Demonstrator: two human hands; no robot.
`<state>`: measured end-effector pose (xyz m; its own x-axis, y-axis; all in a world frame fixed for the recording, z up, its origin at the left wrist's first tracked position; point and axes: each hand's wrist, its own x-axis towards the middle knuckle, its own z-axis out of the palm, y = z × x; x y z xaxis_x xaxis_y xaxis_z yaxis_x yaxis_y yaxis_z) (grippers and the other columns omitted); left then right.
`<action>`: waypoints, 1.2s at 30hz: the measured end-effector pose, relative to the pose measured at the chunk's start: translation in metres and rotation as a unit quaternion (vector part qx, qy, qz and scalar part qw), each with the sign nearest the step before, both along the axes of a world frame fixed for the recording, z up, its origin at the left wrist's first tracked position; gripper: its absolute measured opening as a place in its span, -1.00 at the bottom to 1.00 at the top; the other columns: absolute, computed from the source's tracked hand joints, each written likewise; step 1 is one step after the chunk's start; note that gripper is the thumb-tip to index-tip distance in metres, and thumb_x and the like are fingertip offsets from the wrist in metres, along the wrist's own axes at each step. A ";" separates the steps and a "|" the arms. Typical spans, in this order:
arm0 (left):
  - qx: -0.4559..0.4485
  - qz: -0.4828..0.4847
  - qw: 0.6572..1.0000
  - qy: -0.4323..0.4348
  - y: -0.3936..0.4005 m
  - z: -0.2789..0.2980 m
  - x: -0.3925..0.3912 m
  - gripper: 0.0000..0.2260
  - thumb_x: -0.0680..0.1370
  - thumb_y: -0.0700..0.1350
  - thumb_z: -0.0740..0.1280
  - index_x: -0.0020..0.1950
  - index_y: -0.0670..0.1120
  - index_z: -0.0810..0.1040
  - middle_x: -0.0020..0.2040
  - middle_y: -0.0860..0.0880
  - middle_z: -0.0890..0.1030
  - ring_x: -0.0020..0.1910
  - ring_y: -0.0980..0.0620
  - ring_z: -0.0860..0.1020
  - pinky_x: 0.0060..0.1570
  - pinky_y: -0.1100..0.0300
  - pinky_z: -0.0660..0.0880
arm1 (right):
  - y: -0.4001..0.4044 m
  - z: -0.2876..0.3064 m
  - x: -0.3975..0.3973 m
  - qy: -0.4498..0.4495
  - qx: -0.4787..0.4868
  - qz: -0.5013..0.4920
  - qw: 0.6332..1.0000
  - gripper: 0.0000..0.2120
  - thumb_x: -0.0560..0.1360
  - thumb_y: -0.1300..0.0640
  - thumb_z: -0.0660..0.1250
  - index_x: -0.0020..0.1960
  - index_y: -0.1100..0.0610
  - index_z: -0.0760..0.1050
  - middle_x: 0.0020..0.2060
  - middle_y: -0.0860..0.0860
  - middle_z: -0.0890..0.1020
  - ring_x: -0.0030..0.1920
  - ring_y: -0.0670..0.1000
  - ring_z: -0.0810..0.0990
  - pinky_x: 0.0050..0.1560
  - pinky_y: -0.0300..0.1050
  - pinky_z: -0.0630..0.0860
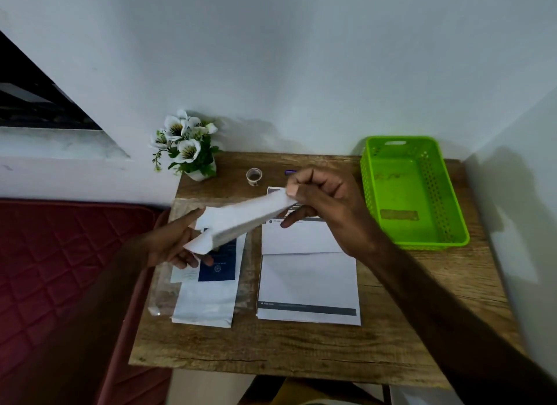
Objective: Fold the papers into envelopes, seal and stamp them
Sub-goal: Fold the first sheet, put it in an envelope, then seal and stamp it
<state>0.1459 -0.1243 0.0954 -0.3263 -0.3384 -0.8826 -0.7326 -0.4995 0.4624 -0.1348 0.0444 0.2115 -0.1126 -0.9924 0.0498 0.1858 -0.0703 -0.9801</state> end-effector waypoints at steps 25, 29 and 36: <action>-0.231 0.294 0.927 0.036 0.009 -0.061 0.014 -0.37 0.42 0.06 0.59 0.42 -0.08 0.49 -0.01 -0.16 0.73 -0.26 -0.08 0.73 -0.35 0.11 0.63 | 0.013 -0.177 0.019 0.047 0.308 -0.264 0.913 -0.84 0.47 0.23 0.48 0.02 0.12 0.58 -0.05 0.08 0.68 -0.05 0.13 0.70 -0.13 0.12 0.71; -0.335 0.258 0.906 0.005 0.021 -0.060 0.004 -0.64 0.48 0.07 0.54 0.17 -0.09 0.62 0.00 -0.16 0.71 -0.30 -0.04 0.70 -0.36 0.14 0.58 | 0.014 -0.184 0.022 0.201 0.274 -0.280 0.898 -0.74 0.40 0.20 0.54 -0.02 0.00 0.54 -0.06 -0.07 0.61 -0.04 0.04 0.64 -0.08 0.15 0.69; -0.639 0.199 0.731 -0.135 0.078 -0.040 -0.033 -0.71 0.57 -0.04 0.41 0.27 -0.06 0.55 0.15 -0.07 0.58 0.06 -0.11 0.55 -0.04 0.03 0.48 | 0.035 -0.185 0.011 0.290 0.212 -0.339 0.870 -0.85 0.45 0.21 0.39 -0.01 0.04 0.60 -0.12 -0.10 0.60 -0.12 -0.04 0.62 -0.20 0.11 0.66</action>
<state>0.1130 -0.0460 0.0556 0.1503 -0.9631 0.2234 -0.7970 0.0157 0.6038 -0.1243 0.0790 0.0261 -0.7573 -0.6503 -0.0601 -0.2913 0.4187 -0.8601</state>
